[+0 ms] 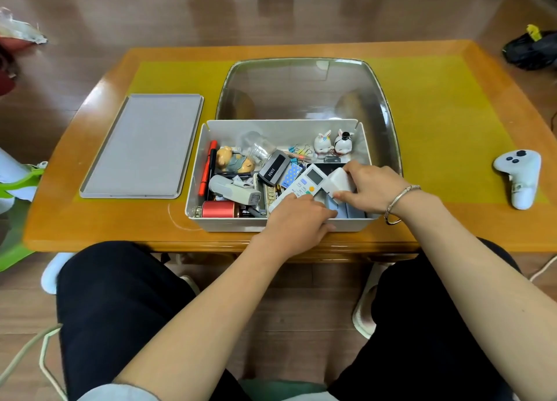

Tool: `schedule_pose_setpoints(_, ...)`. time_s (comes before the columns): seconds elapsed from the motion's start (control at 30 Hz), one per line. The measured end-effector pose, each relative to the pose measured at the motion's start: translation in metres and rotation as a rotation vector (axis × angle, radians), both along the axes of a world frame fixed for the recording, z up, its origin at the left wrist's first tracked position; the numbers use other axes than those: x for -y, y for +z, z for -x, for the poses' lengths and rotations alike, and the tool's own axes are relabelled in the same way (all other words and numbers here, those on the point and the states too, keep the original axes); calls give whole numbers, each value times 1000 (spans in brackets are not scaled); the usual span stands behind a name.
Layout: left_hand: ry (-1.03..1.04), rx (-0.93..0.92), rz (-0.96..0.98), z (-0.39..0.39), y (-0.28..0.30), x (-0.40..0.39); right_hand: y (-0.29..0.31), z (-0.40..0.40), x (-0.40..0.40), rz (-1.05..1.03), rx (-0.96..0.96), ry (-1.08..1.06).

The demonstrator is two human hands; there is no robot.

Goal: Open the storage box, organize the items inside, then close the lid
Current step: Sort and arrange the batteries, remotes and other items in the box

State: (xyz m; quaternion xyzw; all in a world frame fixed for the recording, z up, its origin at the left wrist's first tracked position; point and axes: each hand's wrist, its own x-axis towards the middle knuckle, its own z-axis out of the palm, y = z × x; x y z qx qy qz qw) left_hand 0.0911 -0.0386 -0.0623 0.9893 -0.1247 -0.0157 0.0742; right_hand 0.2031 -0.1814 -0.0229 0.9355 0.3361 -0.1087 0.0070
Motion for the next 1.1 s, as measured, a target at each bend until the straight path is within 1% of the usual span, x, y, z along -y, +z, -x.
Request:
schedule_pose_setpoints(0.13,0,-1,-13,1,0,0,3,-3,-4,5,-76,-30)
schedule_pose_setpoints(0.23,1,4,15,1,-1,-1,8,-1,-2,-50,-157,-41)
schedule_pose_setpoints(0.33,14,5,36,2,-1,0,17,1,3,-80,-144,-23)
schedule_pose_setpoints(0.43,26,12,30,3,-2,0,27,3,7,-5,-130,15)
schedule_pose_setpoints(0.57,39,22,24,2,-3,1,30,9,6,149,-199,66)
schedule_pose_setpoints(0.63,54,49,55,4,-4,1,31,10,5,199,-232,89)
schedule_pose_setpoints(0.73,80,99,118,6,-4,1,31,11,4,153,-238,79)
schedule_pose_setpoints(0.83,61,118,154,8,-2,1,27,13,6,104,-222,65)
schedule_pose_setpoints(1.1,-37,49,133,8,6,-1,21,13,7,71,-194,37)
